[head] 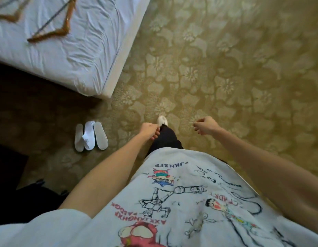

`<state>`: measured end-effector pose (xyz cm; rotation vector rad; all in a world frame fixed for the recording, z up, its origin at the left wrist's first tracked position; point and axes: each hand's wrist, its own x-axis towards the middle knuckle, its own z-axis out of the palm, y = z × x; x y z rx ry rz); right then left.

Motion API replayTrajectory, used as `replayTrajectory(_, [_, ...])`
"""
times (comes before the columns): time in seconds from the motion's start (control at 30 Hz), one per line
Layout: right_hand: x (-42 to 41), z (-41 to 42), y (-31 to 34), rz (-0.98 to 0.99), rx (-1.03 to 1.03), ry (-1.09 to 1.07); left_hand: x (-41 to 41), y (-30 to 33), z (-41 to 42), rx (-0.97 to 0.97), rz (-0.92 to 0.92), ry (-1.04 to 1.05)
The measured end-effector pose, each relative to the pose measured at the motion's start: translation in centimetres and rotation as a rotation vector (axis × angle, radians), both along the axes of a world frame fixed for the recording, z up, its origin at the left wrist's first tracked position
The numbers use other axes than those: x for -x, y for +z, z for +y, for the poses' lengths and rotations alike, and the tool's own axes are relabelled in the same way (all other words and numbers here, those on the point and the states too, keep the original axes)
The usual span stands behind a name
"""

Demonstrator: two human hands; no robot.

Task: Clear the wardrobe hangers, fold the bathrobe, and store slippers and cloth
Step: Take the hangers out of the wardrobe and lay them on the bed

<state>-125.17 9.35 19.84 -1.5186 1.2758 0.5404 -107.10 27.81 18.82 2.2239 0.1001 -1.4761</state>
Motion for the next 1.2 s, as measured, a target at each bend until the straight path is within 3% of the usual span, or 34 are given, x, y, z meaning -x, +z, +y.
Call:
replayTrajectory(0.27, [-21.5, -11.9, 2.1, -0.216, 0.001, 0.234, -11.5, -4.0, -7.0, -0.166, 0.033, 0.004])
replayTrajectory(0.5, [-31.3, -28.0, 3.0, -0.079, 0.077, 0.337, -24.5, -1.6, -23.2, -0.05, 0.016, 0.009])
replayTrajectory(0.73, [-36.8, -43.8, 3.2, 0.035, 0.182, 0.287, -36.2, 1.4, -43.4, 0.131, 0.011, -0.055])
replayTrajectory(0.97, [-45.9, -59.7, 1.8, 0.086, 0.176, 0.233, -47.7, 1.5, -61.7, 0.186, -0.004, -0.104])
replayTrajectory(1.2, [-61.2, -72.3, 3.7, 0.026, 0.164, 0.341, -59.8, 3.1, -70.6, 0.12, -0.026, 0.049])
